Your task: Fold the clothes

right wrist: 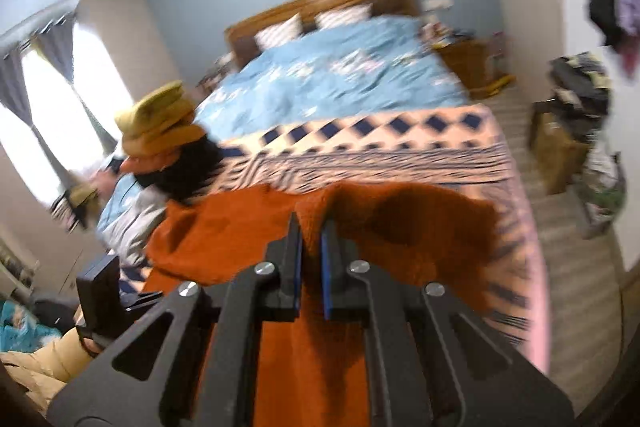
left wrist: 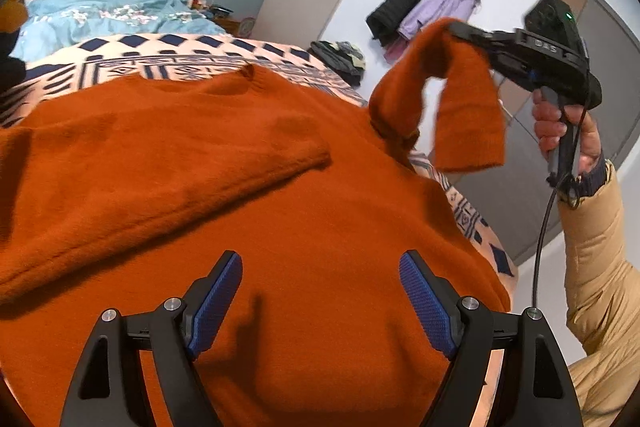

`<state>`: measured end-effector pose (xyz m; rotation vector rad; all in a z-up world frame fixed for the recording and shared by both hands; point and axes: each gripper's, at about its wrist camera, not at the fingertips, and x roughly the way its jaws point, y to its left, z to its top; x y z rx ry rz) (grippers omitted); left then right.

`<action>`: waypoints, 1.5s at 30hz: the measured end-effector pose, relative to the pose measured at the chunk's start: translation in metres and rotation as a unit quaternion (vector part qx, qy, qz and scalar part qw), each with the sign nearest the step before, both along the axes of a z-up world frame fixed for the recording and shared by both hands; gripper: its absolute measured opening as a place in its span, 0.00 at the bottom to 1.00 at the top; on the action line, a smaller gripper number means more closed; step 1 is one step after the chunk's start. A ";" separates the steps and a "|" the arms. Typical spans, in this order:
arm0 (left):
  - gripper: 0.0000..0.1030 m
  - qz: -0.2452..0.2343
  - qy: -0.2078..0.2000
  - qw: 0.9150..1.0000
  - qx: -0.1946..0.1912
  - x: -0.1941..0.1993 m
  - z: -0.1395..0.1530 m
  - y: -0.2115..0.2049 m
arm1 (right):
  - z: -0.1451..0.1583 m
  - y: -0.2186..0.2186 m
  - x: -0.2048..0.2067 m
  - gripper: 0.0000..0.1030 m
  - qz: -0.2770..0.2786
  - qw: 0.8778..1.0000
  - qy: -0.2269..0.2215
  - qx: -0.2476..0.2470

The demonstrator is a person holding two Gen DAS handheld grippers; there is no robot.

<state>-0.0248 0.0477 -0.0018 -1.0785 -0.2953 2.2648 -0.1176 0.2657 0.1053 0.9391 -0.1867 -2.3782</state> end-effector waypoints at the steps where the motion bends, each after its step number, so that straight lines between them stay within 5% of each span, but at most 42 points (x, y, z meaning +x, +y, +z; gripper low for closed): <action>1: 0.81 0.002 0.000 1.000 0.002 0.000 0.000 -0.003 | -0.008 -0.018 -0.008 0.09 0.017 1.000 -0.013 -0.001; 7: 0.81 0.018 -0.006 1.000 -0.005 -0.003 -0.003 -0.018 | -0.069 -0.089 -0.046 0.17 0.066 0.994 -0.089 0.022; 12: 0.82 0.008 -0.015 1.000 -0.009 -0.006 -0.010 -0.019 | -0.079 -0.077 -0.036 0.40 0.047 0.995 -0.064 0.051; 16: 0.82 0.006 -0.032 0.999 -0.003 -0.018 -0.017 -0.017 | -0.101 -0.071 -0.009 0.44 0.061 0.991 -0.056 0.102; 21: 0.82 0.000 -0.046 0.999 0.002 -0.025 -0.021 -0.013 | -0.139 -0.079 0.013 0.45 0.095 0.987 -0.081 0.105; 25: 0.81 0.005 -0.052 0.999 0.010 -0.024 -0.024 -0.015 | -0.158 -0.092 0.004 0.44 0.104 0.986 -0.105 0.080; 26: 0.81 0.007 -0.052 0.999 0.012 -0.023 -0.023 -0.016 | -0.162 -0.095 0.000 0.34 0.110 0.985 -0.116 0.069; 27: 0.82 0.009 -0.053 0.998 0.016 -0.023 -0.023 -0.019 | -0.164 -0.097 -0.003 0.12 0.119 0.984 -0.126 0.044; 28: 0.82 0.011 -0.053 0.998 0.021 -0.022 -0.023 -0.022 | -0.164 -0.098 -0.004 0.08 0.124 0.983 -0.134 0.018; 33: 0.82 0.022 -0.054 0.995 0.086 -0.022 -0.017 -0.051 | -0.133 -0.098 -0.012 0.08 0.128 0.965 -0.139 -0.181; 37: 0.85 0.046 -0.046 0.989 0.133 -0.025 -0.013 -0.073 | -0.108 -0.120 -0.016 0.09 0.138 0.946 -0.104 -0.275; 41: 0.85 0.066 -0.031 0.985 0.158 -0.020 -0.008 -0.092 | -0.133 -0.148 -0.025 0.20 0.134 0.945 -0.143 -0.262; 45: 0.85 0.084 -0.041 0.985 0.147 -0.028 -0.014 -0.098 | -0.174 -0.172 -0.018 0.25 0.145 0.959 -0.192 -0.151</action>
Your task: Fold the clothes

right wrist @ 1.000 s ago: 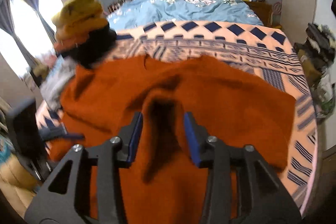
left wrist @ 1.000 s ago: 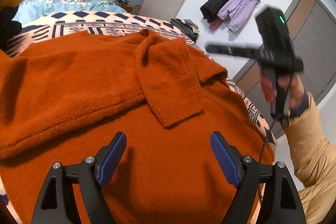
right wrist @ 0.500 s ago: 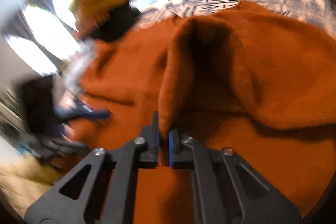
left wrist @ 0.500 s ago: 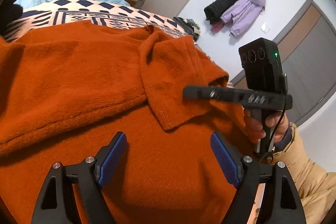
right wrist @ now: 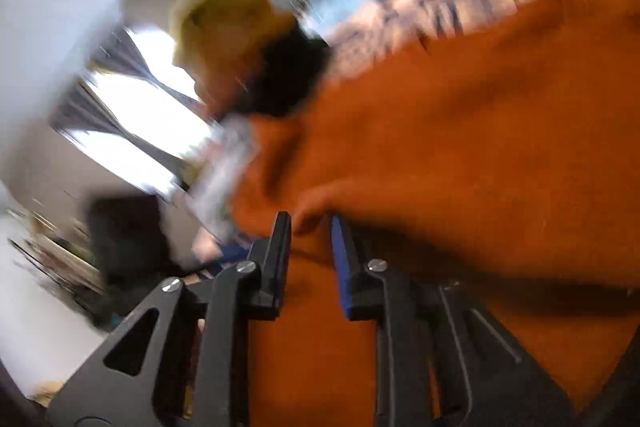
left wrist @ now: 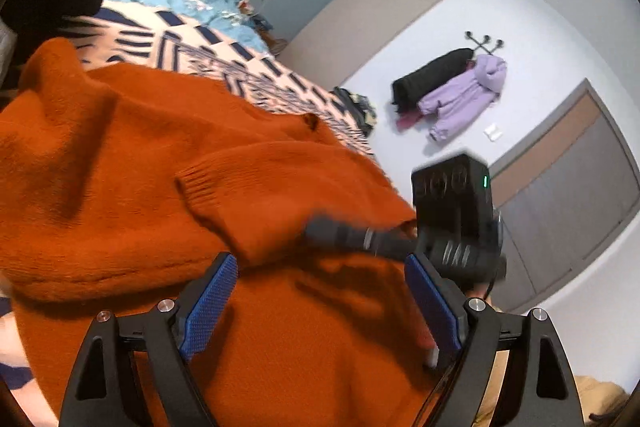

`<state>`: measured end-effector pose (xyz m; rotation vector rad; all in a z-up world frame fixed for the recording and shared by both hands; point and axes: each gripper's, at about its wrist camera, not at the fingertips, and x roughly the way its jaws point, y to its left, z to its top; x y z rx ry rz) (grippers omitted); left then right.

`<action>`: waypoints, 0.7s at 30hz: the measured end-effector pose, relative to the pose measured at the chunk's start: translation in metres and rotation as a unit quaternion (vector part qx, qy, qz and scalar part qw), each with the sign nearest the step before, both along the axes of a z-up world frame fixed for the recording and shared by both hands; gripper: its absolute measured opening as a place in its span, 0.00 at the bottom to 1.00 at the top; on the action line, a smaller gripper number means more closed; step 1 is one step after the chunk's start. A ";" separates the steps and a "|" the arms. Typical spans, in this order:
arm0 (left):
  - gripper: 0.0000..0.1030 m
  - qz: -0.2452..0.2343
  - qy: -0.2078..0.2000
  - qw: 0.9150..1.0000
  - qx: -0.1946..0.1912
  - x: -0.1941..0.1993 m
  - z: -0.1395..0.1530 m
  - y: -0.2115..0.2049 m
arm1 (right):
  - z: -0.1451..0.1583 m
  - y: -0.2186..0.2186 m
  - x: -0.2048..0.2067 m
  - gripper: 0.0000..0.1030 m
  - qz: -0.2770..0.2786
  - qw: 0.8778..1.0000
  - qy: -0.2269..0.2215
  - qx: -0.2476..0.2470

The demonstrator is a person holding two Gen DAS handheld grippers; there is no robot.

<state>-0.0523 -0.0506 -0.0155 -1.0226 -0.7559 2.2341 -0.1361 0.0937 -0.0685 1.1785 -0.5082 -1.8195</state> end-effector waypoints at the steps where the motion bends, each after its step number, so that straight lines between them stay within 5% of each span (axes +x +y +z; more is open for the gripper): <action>1: 0.85 -0.001 -0.005 1.000 -0.007 -0.004 -0.002 0.001 | -0.010 -0.001 0.004 0.27 0.010 1.000 -0.009 0.019; 5: 0.85 0.000 -0.015 0.999 -0.029 -0.019 -0.008 0.009 | -0.015 0.019 0.014 0.44 0.001 1.000 0.001 0.025; 14: 0.83 -0.019 -0.043 0.997 -0.056 -0.041 -0.026 0.021 | -0.015 0.079 0.033 0.54 -0.073 0.997 0.025 0.017; 17: 0.63 -0.015 -0.036 0.996 -0.080 -0.050 -0.025 0.026 | -0.017 0.084 0.041 0.54 -0.082 0.996 0.025 0.001; 19: 0.22 -0.010 -0.033 0.995 -0.097 -0.055 -0.023 0.025 | -0.014 0.084 0.046 0.56 -0.083 0.996 0.033 0.004; 21: 0.11 0.012 -0.017 0.991 -0.133 -0.058 -0.017 0.024 | -0.008 0.086 0.053 0.59 -0.082 0.996 0.044 0.011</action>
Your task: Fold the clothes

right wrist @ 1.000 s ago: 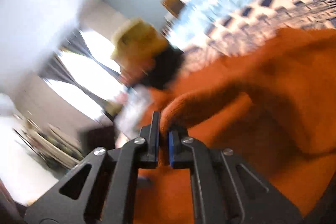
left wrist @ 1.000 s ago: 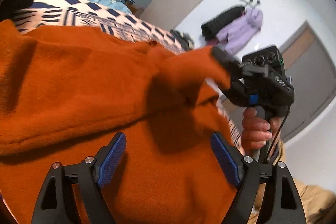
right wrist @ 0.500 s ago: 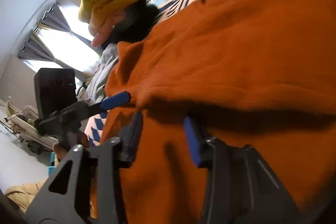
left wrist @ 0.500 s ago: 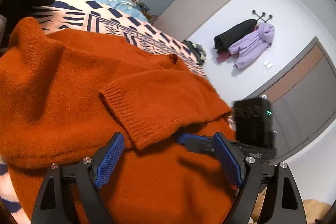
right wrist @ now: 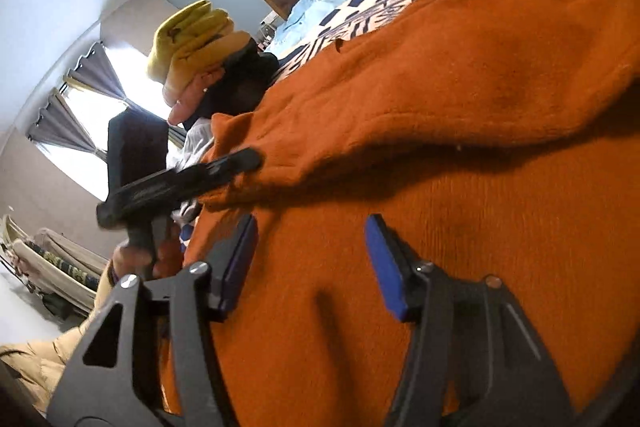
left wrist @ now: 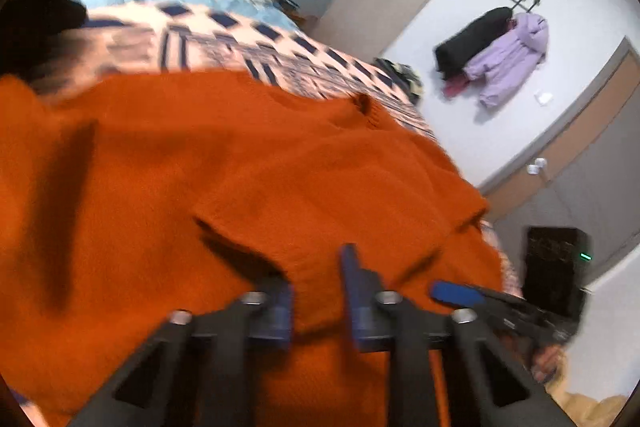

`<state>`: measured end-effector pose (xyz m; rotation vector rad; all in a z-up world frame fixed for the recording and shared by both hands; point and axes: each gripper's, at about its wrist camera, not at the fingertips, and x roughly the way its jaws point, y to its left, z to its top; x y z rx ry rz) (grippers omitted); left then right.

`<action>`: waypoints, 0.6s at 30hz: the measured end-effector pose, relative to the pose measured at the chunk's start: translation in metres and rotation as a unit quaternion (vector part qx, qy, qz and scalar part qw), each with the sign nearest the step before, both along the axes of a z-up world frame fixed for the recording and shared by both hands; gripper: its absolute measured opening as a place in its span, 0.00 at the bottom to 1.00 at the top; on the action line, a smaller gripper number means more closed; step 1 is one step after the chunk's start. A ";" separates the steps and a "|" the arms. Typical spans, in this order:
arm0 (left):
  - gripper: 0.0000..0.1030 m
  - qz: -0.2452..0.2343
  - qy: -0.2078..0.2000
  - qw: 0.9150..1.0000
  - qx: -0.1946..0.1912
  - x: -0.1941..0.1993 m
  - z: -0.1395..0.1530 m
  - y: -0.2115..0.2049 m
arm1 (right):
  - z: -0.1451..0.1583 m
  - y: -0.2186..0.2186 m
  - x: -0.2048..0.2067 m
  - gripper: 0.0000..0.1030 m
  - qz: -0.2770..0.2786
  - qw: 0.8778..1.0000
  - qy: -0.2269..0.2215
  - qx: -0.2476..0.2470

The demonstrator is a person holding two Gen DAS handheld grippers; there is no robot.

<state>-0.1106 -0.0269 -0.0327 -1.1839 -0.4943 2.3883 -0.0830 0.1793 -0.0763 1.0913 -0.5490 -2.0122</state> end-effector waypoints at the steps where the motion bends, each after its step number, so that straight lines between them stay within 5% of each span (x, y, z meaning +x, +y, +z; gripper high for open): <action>1: 0.11 0.006 0.010 1.000 -0.015 0.000 0.004 -0.001 | 0.003 0.001 0.003 0.60 0.001 1.000 0.007 0.005; 4: 0.10 0.035 0.053 0.995 -0.071 0.000 0.019 -0.009 | 0.009 0.012 0.009 0.60 0.001 1.000 0.015 -0.001; 8: 0.11 0.036 0.047 0.992 -0.114 0.004 0.014 -0.015 | 0.020 0.042 0.017 0.61 -0.024 0.999 0.033 0.003; 12: 0.40 0.047 0.000 0.994 -0.098 0.005 -0.003 -0.024 | 0.026 0.075 0.021 0.64 -0.068 0.996 0.044 0.027; 14: 0.43 0.058 0.003 0.994 -0.091 0.009 -0.003 -0.027 | 0.031 0.091 0.020 0.64 -0.090 0.994 0.049 0.042; 16: 0.63 0.078 0.010 0.992 -0.095 0.017 0.002 -0.030 | 0.037 0.107 0.018 0.64 -0.111 0.991 0.056 0.052; 18: 0.69 0.089 0.023 0.991 -0.101 0.027 0.008 -0.027 | 0.042 0.124 0.016 0.64 -0.138 0.986 0.059 0.067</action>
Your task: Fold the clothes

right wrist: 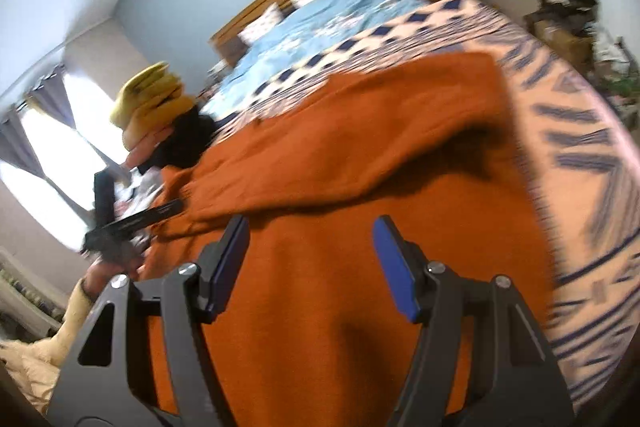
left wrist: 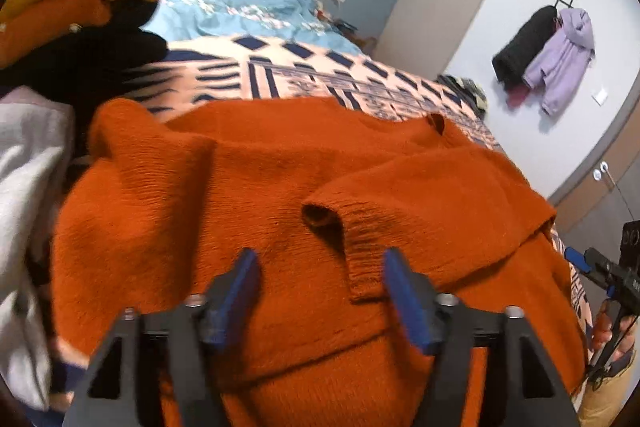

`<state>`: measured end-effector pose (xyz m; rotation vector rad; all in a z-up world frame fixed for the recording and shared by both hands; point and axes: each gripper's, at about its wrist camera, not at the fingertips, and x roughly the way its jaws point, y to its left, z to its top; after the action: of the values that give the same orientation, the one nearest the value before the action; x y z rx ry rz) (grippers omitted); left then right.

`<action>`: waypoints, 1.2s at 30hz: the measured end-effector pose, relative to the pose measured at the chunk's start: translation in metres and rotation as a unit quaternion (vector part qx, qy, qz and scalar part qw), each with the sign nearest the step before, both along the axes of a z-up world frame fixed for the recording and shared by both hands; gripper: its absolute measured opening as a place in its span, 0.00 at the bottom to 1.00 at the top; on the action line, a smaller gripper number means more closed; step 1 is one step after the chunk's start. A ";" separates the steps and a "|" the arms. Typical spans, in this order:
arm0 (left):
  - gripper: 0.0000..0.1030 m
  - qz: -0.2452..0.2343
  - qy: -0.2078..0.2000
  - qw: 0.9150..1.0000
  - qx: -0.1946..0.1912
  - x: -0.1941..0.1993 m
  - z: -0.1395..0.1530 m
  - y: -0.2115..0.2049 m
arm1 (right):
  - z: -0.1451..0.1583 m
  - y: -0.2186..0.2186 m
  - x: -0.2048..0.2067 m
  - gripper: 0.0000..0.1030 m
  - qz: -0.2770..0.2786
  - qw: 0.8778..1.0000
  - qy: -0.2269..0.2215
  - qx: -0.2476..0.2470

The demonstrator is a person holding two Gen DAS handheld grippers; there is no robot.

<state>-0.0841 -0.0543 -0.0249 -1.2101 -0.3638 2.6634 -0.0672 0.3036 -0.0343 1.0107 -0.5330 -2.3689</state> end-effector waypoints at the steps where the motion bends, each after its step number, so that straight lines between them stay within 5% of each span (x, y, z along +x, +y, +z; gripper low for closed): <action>1: 0.69 -0.003 0.007 1.000 -0.005 0.004 0.003 0.003 | 0.003 0.011 -0.002 0.64 -0.015 1.000 0.000 0.010; 6: 0.77 -0.092 0.046 0.995 -0.014 0.032 0.017 0.046 | 0.013 0.042 -0.019 0.64 -0.047 0.998 0.003 0.038; 9: 0.78 -0.142 0.067 0.987 -0.032 0.037 0.023 0.077 | 0.015 0.047 -0.042 0.64 -0.033 0.999 0.004 0.016; 15: 0.78 -0.166 0.026 0.986 -0.022 0.021 0.010 0.103 | -0.017 0.045 -0.096 0.63 -0.030 0.998 -0.056 0.003; 18: 0.78 -0.178 0.011 0.984 -0.020 0.028 0.002 0.109 | -0.037 0.062 -0.102 0.48 -0.054 0.996 -0.075 -0.011; 22: 0.78 -0.211 0.007 0.977 -0.029 0.046 0.003 0.128 | -0.020 0.075 -0.079 0.57 -0.050 0.997 -0.052 -0.017; 36: 0.80 -0.408 0.036 0.912 -0.039 0.111 0.025 0.293 | 0.048 0.142 0.044 0.67 -0.027 0.998 0.037 -0.042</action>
<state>0.0273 0.2388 0.0005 -0.9778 0.2301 1.9827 -0.0228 0.4452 0.0134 0.8793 -0.6345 -2.3986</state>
